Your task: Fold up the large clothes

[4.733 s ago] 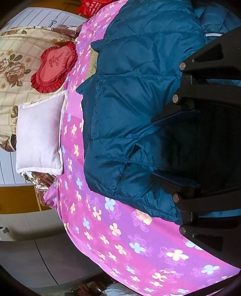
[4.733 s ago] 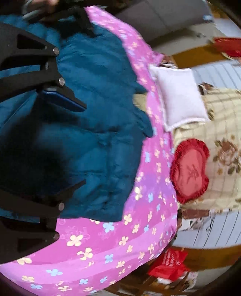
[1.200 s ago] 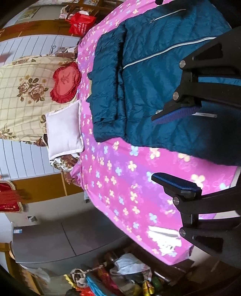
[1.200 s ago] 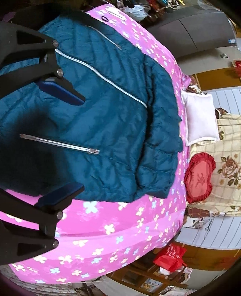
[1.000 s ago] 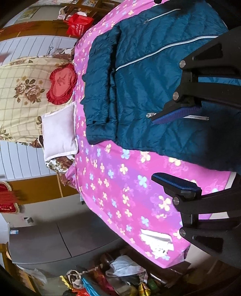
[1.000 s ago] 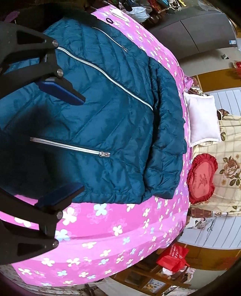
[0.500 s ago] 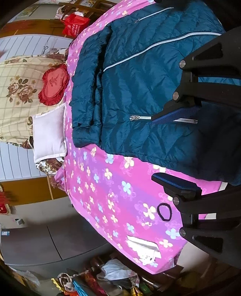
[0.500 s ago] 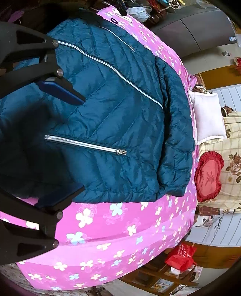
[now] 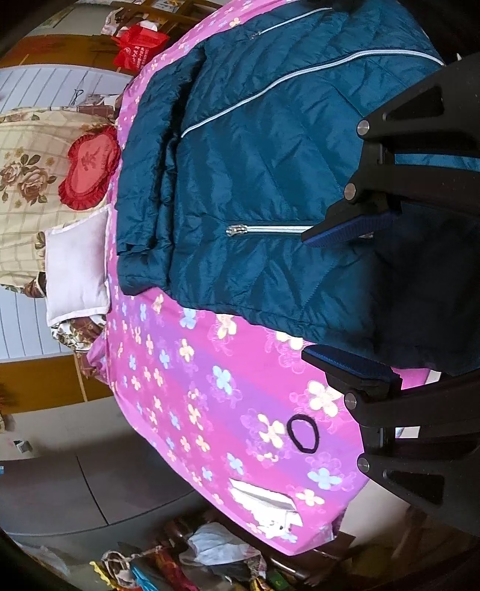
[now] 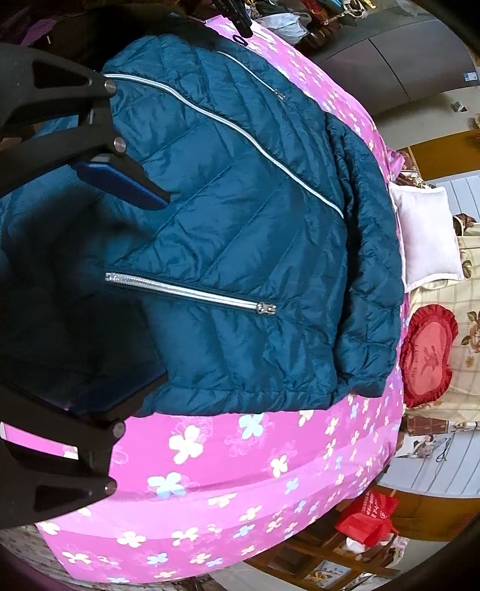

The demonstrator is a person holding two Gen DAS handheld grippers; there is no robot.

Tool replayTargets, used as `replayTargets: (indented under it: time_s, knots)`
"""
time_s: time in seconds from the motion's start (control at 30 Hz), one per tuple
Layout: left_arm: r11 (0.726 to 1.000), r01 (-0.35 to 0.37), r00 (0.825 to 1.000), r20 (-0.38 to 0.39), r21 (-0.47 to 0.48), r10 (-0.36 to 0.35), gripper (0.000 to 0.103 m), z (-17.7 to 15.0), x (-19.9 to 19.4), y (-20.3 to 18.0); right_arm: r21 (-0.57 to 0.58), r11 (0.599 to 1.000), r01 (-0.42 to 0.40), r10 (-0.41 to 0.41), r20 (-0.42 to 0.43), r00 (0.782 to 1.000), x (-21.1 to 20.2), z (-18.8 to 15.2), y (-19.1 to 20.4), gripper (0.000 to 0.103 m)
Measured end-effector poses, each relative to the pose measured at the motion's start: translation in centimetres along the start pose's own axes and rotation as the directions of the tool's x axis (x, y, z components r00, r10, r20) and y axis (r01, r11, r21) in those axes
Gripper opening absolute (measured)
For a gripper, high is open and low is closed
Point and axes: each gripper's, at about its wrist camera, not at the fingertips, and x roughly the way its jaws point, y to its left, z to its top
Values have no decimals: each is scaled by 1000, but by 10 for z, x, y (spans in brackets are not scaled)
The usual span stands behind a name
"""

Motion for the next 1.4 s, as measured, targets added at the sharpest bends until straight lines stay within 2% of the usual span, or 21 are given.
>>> replayTargets:
  time_s: [0.8, 0.97, 1.1, 1.2, 1.27, 1.4]
  knots:
    - [1000, 3, 996, -89, -25, -5, 36, -21, 23, 13, 9, 1000, -1, 2, -62, 998, 26, -12, -3, 89]
    - [993, 83, 988, -121, -85, -93, 36, -24, 23, 24, 10, 1000, 13, -12, -72, 997, 26, -15, -9, 90]
    - [975, 159, 972, -148, -154, -181, 37, -27, 22, 40, 15, 1000, 9, -8, -76, 997, 23, -17, -14, 90]
    - [972, 161, 970, -154, -171, -188, 37, -30, 20, 47, 15, 999, 46, -45, -71, 996, 16, -20, -21, 90]
    - [973, 148, 971, -159, -176, -177, 37, -32, 20, 51, 31, 999, 42, -40, -66, 997, 11, -22, -28, 90]
    - [962, 182, 956, -194, -202, -221, 40, -40, 27, 54, 77, 996, 47, -40, -83, 996, 7, -32, -50, 91]
